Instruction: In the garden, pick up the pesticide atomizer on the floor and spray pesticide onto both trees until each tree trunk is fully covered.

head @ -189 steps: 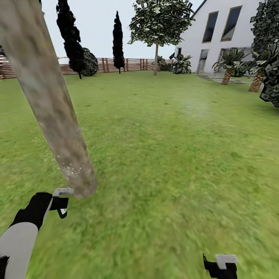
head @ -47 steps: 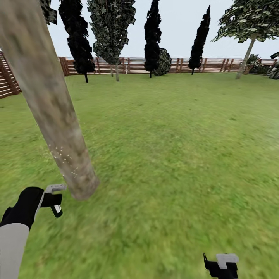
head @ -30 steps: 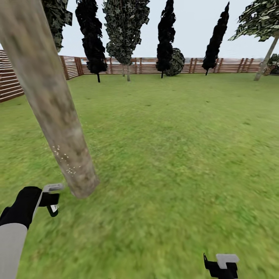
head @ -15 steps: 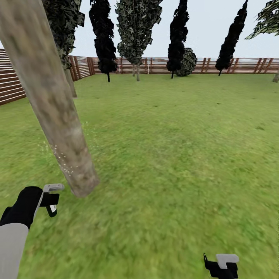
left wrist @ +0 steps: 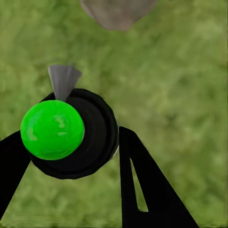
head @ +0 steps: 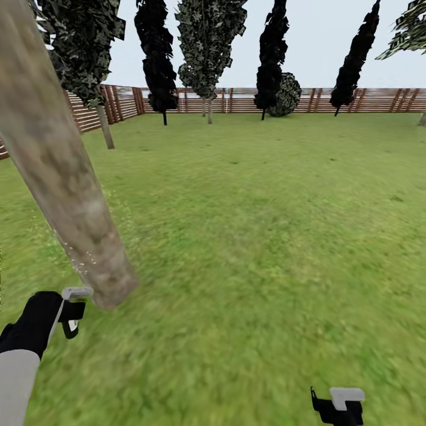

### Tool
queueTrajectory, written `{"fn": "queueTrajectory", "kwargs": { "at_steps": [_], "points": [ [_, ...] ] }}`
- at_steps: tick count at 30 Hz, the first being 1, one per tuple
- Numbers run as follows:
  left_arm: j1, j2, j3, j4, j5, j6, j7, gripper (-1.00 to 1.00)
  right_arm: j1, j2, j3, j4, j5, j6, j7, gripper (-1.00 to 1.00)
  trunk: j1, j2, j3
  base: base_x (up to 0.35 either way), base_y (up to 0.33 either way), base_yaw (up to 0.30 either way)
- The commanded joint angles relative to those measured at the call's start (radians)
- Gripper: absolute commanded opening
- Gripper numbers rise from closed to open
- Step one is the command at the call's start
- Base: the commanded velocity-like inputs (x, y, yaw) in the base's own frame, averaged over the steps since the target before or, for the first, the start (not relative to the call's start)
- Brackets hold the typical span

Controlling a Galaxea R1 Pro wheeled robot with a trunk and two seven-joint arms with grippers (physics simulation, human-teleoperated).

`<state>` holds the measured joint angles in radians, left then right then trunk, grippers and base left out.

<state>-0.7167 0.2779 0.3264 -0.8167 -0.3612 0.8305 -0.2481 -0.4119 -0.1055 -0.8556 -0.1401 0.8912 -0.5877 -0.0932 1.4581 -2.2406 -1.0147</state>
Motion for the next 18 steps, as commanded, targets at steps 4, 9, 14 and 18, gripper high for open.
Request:
{"fn": "queueTrajectory", "kwargs": {
  "at_steps": [4,9,14,18],
  "points": [
    [0.009,-0.005,0.002,0.008,-0.008,-0.054,-0.009,-1.00,-0.001,0.000,-0.003,0.003,0.011,-0.003,-0.008,1.00,0.000,0.000,-0.001,0.131,-0.251,0.241],
    [0.011,-0.009,0.004,0.008,-0.008,-0.062,-0.008,-1.00,-0.001,0.001,-0.003,0.004,0.011,-0.003,-0.008,1.00,0.000,0.000,-0.001,0.176,-0.236,0.277],
    [0.012,-0.008,0.005,0.008,-0.008,-0.062,-0.008,-1.00,-0.001,0.001,-0.003,0.004,0.011,-0.003,-0.008,1.00,0.000,0.000,-0.001,0.216,-0.215,0.277],
    [0.013,-0.008,0.005,0.009,-0.008,-0.062,-0.008,-1.00,-0.001,0.001,-0.003,0.004,0.011,-0.003,-0.008,1.00,0.000,0.000,-0.001,0.216,-0.214,0.277]
  ]
}}
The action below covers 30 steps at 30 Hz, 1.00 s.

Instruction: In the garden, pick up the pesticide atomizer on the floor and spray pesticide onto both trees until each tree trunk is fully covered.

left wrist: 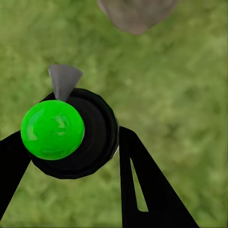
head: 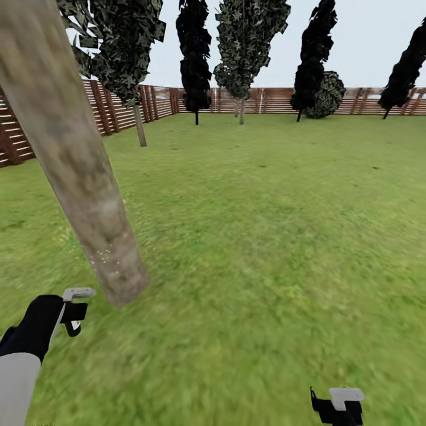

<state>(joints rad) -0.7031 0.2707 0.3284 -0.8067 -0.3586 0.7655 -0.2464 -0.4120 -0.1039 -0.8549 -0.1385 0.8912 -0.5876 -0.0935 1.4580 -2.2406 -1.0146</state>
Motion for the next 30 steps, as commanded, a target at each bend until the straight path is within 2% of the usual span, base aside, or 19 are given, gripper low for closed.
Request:
{"fn": "queueTrajectory", "kwargs": {
  "at_steps": [1,3,7,12,20,25,30],
  "points": [
    [-0.001,-0.001,0.002,-0.001,-0.012,0.003,-0.010,-1.00,-0.001,0.000,-0.004,0.002,0.011,-0.003,-0.008,1.00,0.000,0.000,-0.001,0.216,-0.214,0.277],
    [-0.001,0.000,0.003,0.000,-0.013,0.003,-0.005,-1.00,-0.001,0.000,-0.003,0.002,0.011,-0.003,-0.008,1.00,0.000,0.000,-0.001,0.216,-0.214,0.277],
    [-0.001,-0.002,-0.002,0.027,-0.006,0.003,0.089,-1.00,-0.001,0.000,-0.003,0.002,0.011,-0.003,-0.008,1.00,0.000,0.000,-0.001,0.218,-0.212,0.277],
    [-0.001,-0.007,-0.003,0.030,-0.002,0.002,0.087,-1.00,-0.001,0.000,-0.003,0.002,0.011,-0.003,-0.008,1.00,0.000,0.000,-0.001,0.218,-0.207,0.269],
    [-0.001,-0.016,-0.003,0.026,-0.002,0.003,0.087,-1.00,-0.001,0.000,-0.004,0.002,0.011,-0.003,-0.007,1.00,0.000,0.000,-0.001,0.152,-0.237,0.018],
    [-0.001,-0.017,-0.003,0.023,-0.002,0.003,0.088,-1.00,-0.001,0.000,-0.004,0.002,0.011,-0.003,-0.007,1.00,0.000,0.000,-0.001,-0.003,-0.269,0.119],
    [-0.001,-0.031,-0.002,0.017,-0.001,0.003,0.088,-1.00,-0.001,0.000,-0.004,0.002,0.011,-0.003,-0.008,1.00,0.000,0.000,-0.001,-0.146,-0.165,0.272]
  ]
}}
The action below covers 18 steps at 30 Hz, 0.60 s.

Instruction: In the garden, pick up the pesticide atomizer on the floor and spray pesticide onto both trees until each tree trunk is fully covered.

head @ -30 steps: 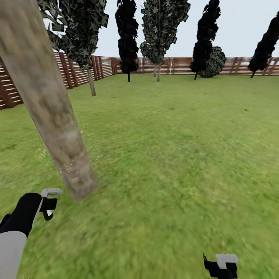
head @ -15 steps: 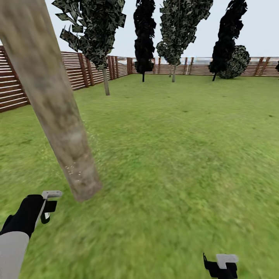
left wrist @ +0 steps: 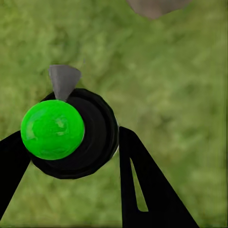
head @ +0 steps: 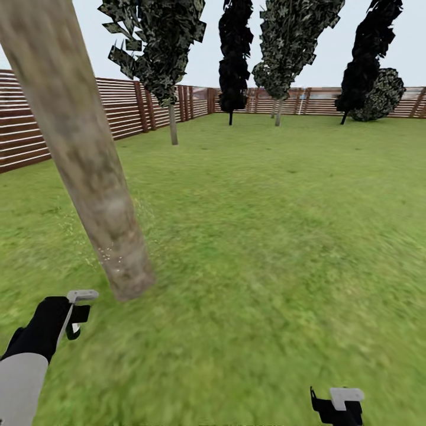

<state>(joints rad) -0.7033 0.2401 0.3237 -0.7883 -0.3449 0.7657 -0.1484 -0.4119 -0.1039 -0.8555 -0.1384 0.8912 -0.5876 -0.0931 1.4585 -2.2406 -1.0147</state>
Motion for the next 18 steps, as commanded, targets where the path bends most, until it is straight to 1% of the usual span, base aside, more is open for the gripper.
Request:
{"fn": "queueTrajectory", "kwargs": {
  "at_steps": [1,2,3,4,5,6,7,8,9,10,11,12,13,14,15,16,17,18],
  "points": [
    [-0.006,-0.016,0.002,-0.002,-0.014,-0.004,-0.011,-1.00,-0.001,0.000,-0.003,0.002,0.011,-0.003,-0.008,1.00,0.000,0.000,-0.001,-0.019,-0.014,0.272],
    [-0.013,-0.029,0.002,-0.001,-0.014,-0.013,-0.010,-1.00,-0.001,0.000,-0.004,0.001,0.011,-0.003,-0.008,1.00,0.000,0.000,-0.001,-0.008,-0.006,0.154],
    [-0.018,-0.037,0.000,-0.001,-0.014,-0.017,-0.010,-1.00,-0.001,-0.001,-0.005,0.001,0.011,-0.003,-0.008,1.00,0.000,0.000,-0.001,-0.004,-0.003,0.079],
    [-0.040,-0.054,-0.002,-0.003,-0.013,-0.018,-0.009,-1.00,-0.001,-0.002,-0.005,0.001,0.011,-0.003,-0.008,1.00,0.000,0.000,-0.001,-0.002,-0.002,0.040],
    [-0.071,-0.071,-0.004,-0.005,-0.013,-0.018,-0.010,-1.00,-0.001,-0.002,-0.005,0.000,0.011,-0.003,-0.008,1.00,0.000,0.000,-0.001,-0.001,-0.001,0.021],
    [-0.121,-0.086,-0.011,-0.007,-0.014,-0.014,-0.012,-1.00,-0.001,-0.002,-0.005,0.001,0.011,-0.003,-0.008,1.00,0.000,0.000,-0.001,0.000,0.000,0.007],
    [-0.153,-0.088,-0.026,-0.007,-0.014,-0.009,-0.014,-1.00,-0.001,-0.002,-0.005,0.001,0.011,-0.003,-0.008,1.00,0.000,0.000,-0.001,0.000,0.000,0.003],
    [-0.174,-0.083,-0.034,-0.007,-0.014,-0.005,-0.015,-1.00,-0.001,-0.003,-0.005,0.001,0.011,-0.003,-0.008,1.00,0.000,0.000,-0.001,0.000,0.000,0.001],
    [-0.193,-0.077,-0.039,-0.007,-0.015,-0.002,-0.015,-1.00,-0.001,-0.003,-0.005,0.000,0.011,-0.003,-0.008,1.00,0.000,0.000,-0.001,0.000,0.000,0.000],
    [-0.220,-0.058,-0.043,-0.007,-0.017,0.000,-0.016,-1.00,-0.001,-0.003,-0.005,0.000,0.011,-0.003,-0.008,1.00,0.000,0.000,-0.001,0.000,0.000,0.000],
    [-0.238,-0.012,-0.045,-0.001,-0.017,0.012,-0.016,-1.00,-0.001,-0.003,-0.005,0.000,0.011,-0.003,-0.008,1.00,0.000,0.000,-0.001,0.000,0.000,0.000],
    [-0.242,0.038,-0.047,0.003,-0.016,0.036,-0.045,-1.00,-0.001,-0.003,-0.005,0.000,0.011,-0.003,-0.008,1.00,0.000,0.000,-0.001,0.000,0.000,0.000],
    [-0.240,0.045,-0.048,0.003,-0.017,0.039,-0.075,-1.00,-0.001,-0.003,-0.005,0.000,0.011,-0.003,-0.008,1.00,0.000,0.000,-0.001,0.000,0.000,0.000],
    [-0.243,0.040,-0.089,0.002,-0.018,0.043,-0.156,-1.00,-0.001,-0.003,-0.006,0.000,0.011,-0.003,-0.008,1.00,0.000,0.000,-0.001,0.000,0.000,0.000],
    [-0.247,0.034,-0.128,-0.002,-0.016,0.065,-0.174,-1.00,-0.001,-0.003,-0.006,0.000,0.011,-0.003,-0.008,1.00,0.000,0.000,-0.001,0.000,0.000,0.000],
    [-0.249,0.041,-0.140,-0.005,-0.016,0.113,-0.180,-1.00,-0.001,-0.003,-0.006,0.000,0.011,-0.003,-0.008,1.00,0.000,0.000,-0.001,0.000,0.000,0.000],
    [-0.252,0.057,-0.144,-0.007,-0.016,0.137,-0.184,-1.00,-0.001,-0.003,-0.006,0.000,0.011,-0.003,-0.008,1.00,0.000,0.000,-0.001,0.000,0.000,0.000],
    [-0.253,0.094,-0.144,-0.005,-0.014,0.148,-0.188,-1.00,-0.001,-0.003,-0.006,0.000,0.011,-0.003,-0.008,1.00,0.000,0.000,-0.001,0.000,0.000,0.000]
  ]
}}
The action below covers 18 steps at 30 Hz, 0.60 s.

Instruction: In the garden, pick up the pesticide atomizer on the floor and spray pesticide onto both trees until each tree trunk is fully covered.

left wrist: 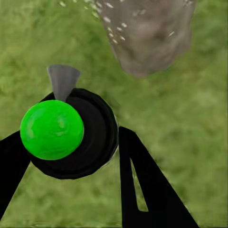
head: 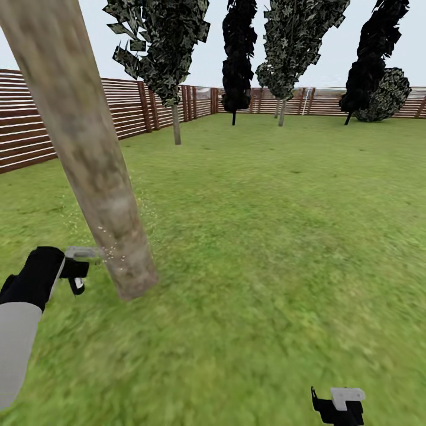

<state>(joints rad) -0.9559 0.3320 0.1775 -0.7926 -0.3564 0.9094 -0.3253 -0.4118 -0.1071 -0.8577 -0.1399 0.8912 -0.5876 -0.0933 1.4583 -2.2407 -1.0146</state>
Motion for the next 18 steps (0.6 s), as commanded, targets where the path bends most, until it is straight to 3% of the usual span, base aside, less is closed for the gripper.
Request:
{"fn": "queueTrajectory", "kwargs": {
  "at_steps": [1,3,12,14,18],
  "points": [
    [0.004,0.041,0.003,0.003,-0.002,0.006,-0.032,-1.00,-0.001,0.000,-0.003,0.002,0.011,-0.003,-0.008,1.00,0.000,0.000,-0.001,0.000,0.000,0.000],
    [0.014,0.072,-0.007,-0.003,-0.006,0.003,-0.104,-1.00,-0.001,0.000,-0.003,0.002,0.011,-0.003,-0.008,1.00,0.000,0.000,-0.001,0.000,0.000,0.000],
    [0.016,0.065,-0.001,-0.003,-0.003,0.004,-0.122,-1.00,-0.001,0.000,-0.003,0.002,0.011,-0.003,-0.008,1.00,0.000,0.000,-0.001,0.241,0.053,0.000],
    [0.051,0.068,-0.003,0.012,-0.004,0.000,-0.125,-1.00,-0.001,0.000,-0.003,0.002,0.011,-0.003,-0.008,1.00,0.000,0.000,-0.001,0.010,0.001,0.000],
    [0.121,0.066,-0.007,0.020,-0.003,-0.117,-0.128,-1.00,-0.001,0.000,-0.003,0.002,0.011,-0.003,-0.008,1.00,0.000,0.000,-0.001,0.001,0.000,0.000]
  ]
}}
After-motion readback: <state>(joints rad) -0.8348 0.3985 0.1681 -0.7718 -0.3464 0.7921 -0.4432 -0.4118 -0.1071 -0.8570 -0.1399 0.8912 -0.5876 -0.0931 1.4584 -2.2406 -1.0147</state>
